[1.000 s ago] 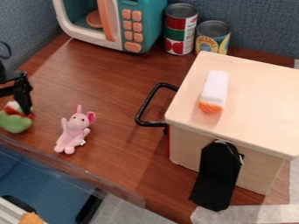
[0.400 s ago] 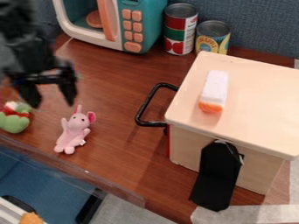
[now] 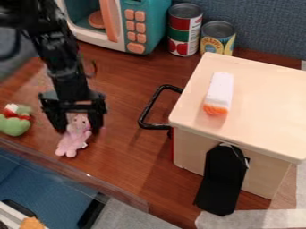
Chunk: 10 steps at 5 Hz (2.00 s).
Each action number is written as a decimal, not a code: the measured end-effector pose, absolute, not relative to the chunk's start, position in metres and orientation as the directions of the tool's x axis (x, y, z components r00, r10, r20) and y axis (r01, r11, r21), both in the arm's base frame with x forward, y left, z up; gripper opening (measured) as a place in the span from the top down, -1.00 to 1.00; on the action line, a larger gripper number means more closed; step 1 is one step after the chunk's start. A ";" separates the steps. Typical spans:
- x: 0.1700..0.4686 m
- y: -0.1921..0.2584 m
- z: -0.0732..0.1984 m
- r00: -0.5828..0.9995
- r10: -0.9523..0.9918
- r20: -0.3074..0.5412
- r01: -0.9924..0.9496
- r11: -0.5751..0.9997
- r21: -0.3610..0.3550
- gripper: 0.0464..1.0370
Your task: Move the pig on the left side of the table
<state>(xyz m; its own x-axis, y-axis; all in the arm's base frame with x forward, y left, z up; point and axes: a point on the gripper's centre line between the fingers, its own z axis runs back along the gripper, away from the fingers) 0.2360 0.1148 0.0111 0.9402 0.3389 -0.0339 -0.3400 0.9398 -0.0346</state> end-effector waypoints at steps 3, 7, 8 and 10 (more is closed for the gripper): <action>0.245 0.146 0.036 0.918 0.396 0.012 -0.395 0.918 -0.042 0.46; 0.297 0.279 0.029 0.752 0.651 0.099 -0.650 0.758 -0.049 0.36; 0.300 0.283 0.031 0.747 0.661 0.074 -0.660 0.750 -0.038 -0.25; 0.311 0.270 0.054 0.841 0.537 0.064 -0.534 0.844 -0.057 -0.93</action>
